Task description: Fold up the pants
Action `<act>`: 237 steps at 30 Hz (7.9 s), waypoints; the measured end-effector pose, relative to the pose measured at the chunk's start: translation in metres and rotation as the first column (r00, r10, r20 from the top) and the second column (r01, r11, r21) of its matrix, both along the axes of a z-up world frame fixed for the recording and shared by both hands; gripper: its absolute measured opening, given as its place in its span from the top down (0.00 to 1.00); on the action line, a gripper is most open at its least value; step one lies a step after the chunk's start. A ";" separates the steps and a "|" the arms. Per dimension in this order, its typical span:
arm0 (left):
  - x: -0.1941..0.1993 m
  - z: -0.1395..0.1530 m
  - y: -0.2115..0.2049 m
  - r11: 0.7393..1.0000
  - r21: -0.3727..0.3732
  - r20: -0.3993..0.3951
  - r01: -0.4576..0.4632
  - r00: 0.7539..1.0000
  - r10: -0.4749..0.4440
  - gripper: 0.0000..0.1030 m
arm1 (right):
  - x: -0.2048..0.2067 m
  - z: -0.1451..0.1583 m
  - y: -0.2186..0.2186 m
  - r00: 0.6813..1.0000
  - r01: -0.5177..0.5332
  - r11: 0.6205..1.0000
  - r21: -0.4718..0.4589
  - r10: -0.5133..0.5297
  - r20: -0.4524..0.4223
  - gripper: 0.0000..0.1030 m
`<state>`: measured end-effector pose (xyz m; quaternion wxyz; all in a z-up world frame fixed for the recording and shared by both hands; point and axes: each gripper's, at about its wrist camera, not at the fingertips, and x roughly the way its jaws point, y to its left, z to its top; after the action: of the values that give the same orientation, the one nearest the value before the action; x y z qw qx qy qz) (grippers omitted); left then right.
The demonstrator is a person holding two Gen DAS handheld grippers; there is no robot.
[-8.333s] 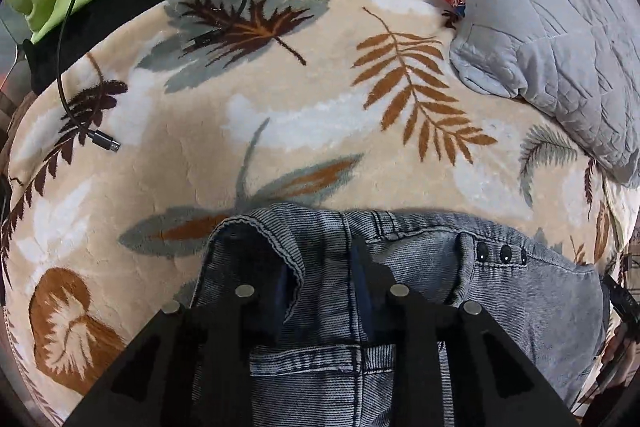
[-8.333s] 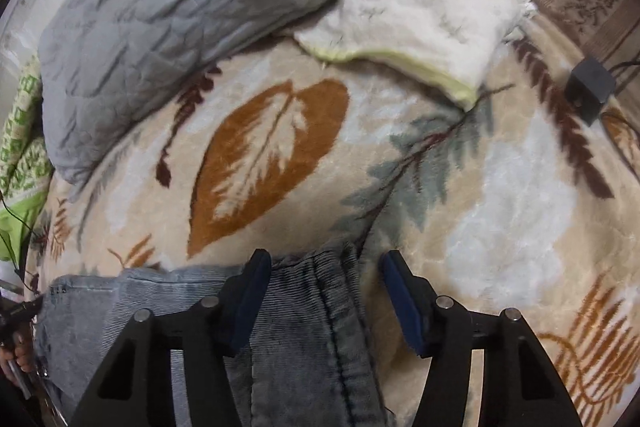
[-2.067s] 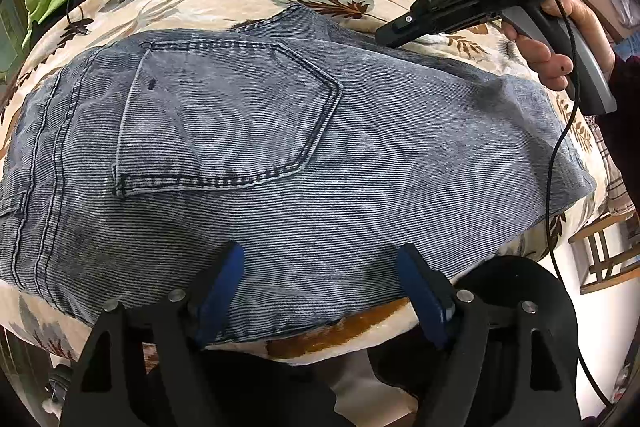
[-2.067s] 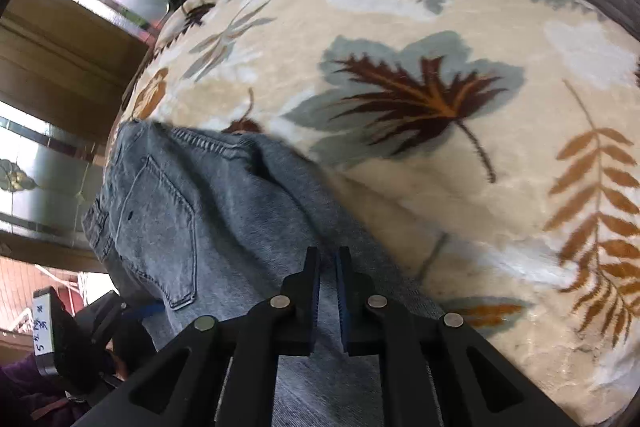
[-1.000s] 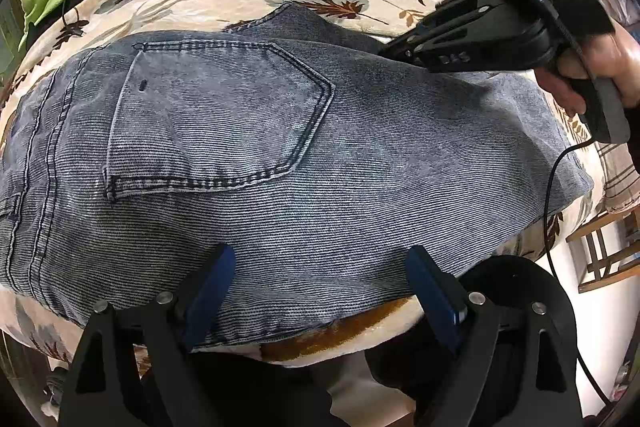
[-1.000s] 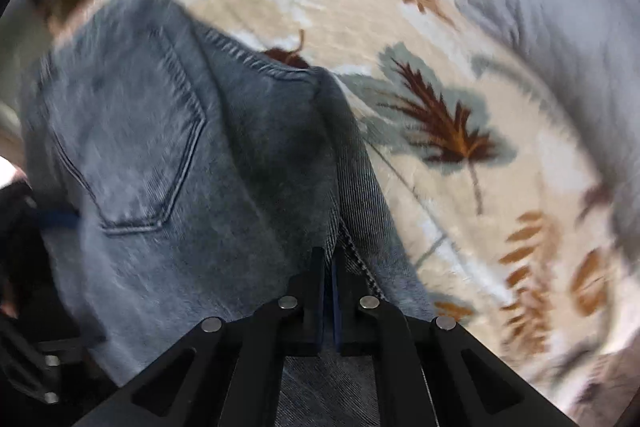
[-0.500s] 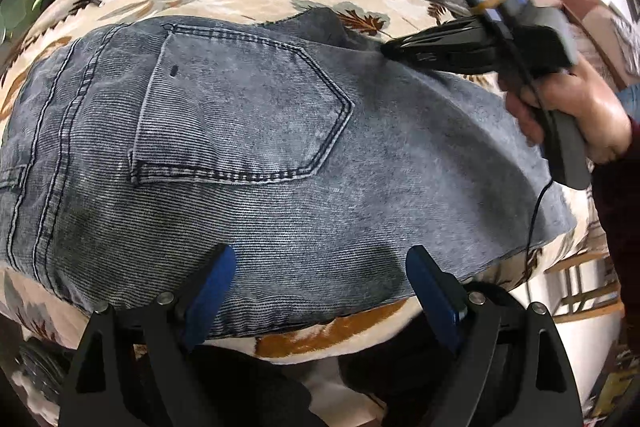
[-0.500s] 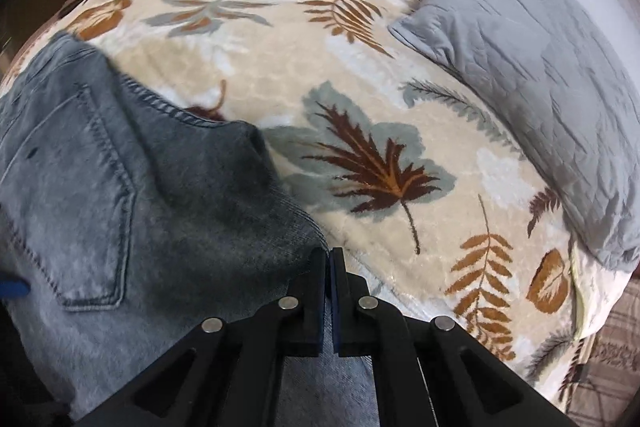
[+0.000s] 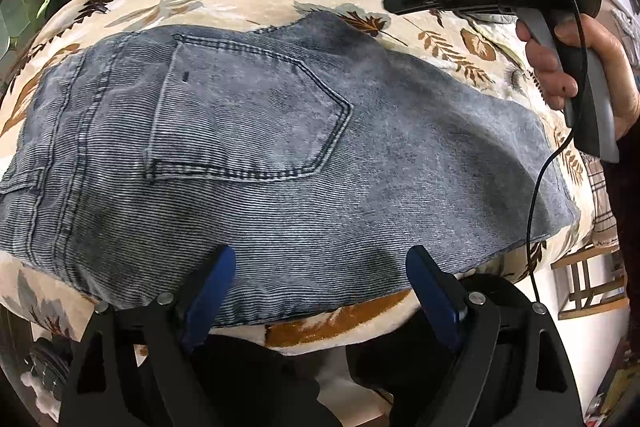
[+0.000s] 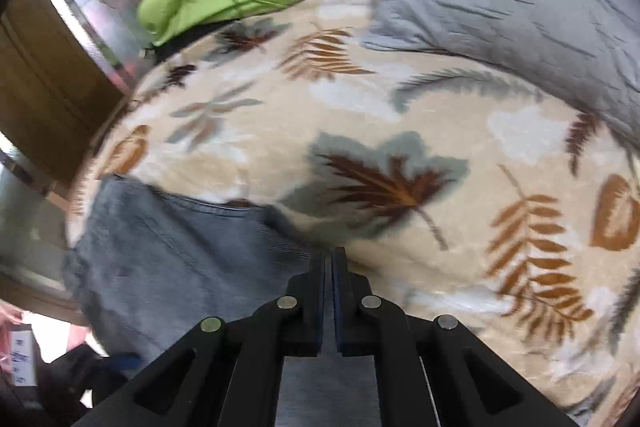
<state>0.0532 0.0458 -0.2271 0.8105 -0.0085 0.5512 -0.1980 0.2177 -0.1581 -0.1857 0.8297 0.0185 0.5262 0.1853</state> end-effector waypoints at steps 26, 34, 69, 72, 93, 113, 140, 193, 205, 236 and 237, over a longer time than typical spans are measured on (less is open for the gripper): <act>0.019 0.025 0.030 0.987 0.105 0.103 -0.122 0.988 0.111 0.15 | -0.041 -0.020 -0.031 0.985 0.169 0.976 0.137 -0.170 -0.004 0.95; 0.035 -0.003 0.088 0.967 0.102 0.028 -0.233 0.973 0.231 0.16 | -0.125 -0.021 -0.150 0.905 0.420 0.902 0.099 -0.425 0.033 0.95; 0.012 -0.015 0.078 0.969 0.162 0.074 -0.185 0.982 0.175 0.15 | -0.138 -0.084 -0.244 0.703 0.711 0.697 0.095 -0.710 -0.051 0.96; 0.012 -0.016 0.076 0.969 0.161 0.076 -0.186 0.981 0.176 0.13 | -0.138 -0.084 -0.239 0.714 0.700 0.711 0.069 -0.700 -0.017 0.96; 0.023 0.034 0.064 0.961 0.139 0.130 -0.238 0.967 0.221 0.11 | -0.145 -0.024 -0.118 0.868 0.494 0.867 0.066 -0.496 0.016 0.95; 0.093 -0.015 0.059 0.962 0.160 0.014 -0.223 0.975 0.223 0.00 | -0.107 -0.070 0.058 0.976 0.193 0.973 0.125 -0.177 -0.128 0.95; -0.002 0.028 0.072 0.968 0.168 0.263 -0.185 0.955 0.137 0.55 | -0.154 -0.037 0.041 0.996 0.094 0.996 0.006 -0.094 -0.003 0.95; 0.012 0.028 0.008 0.959 0.265 0.179 -0.101 0.982 0.054 1.00 | -0.189 -0.046 -0.040 0.982 0.190 0.979 0.073 -0.190 -0.015 0.94; 0.017 0.003 0.079 0.921 0.324 0.147 -0.218 0.973 0.178 0.34 | -0.161 -0.069 0.069 0.993 -0.006 1.000 0.003 0.006 -0.116 0.94; 0.000 -0.001 0.068 0.935 0.317 0.147 -0.158 0.982 0.116 0.64 | -0.165 -0.065 0.031 0.992 0.060 0.998 0.032 -0.056 -0.116 0.94; 0.000 0.001 0.070 0.937 0.313 0.144 -0.158 0.983 0.118 0.63 | -0.166 -0.062 0.030 0.993 0.056 0.998 0.023 -0.053 -0.104 0.94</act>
<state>0.0530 0.1153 -0.2263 0.8452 0.0977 0.5232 -0.0479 0.0518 -0.1282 -0.2481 0.8059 0.0531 0.5653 0.1681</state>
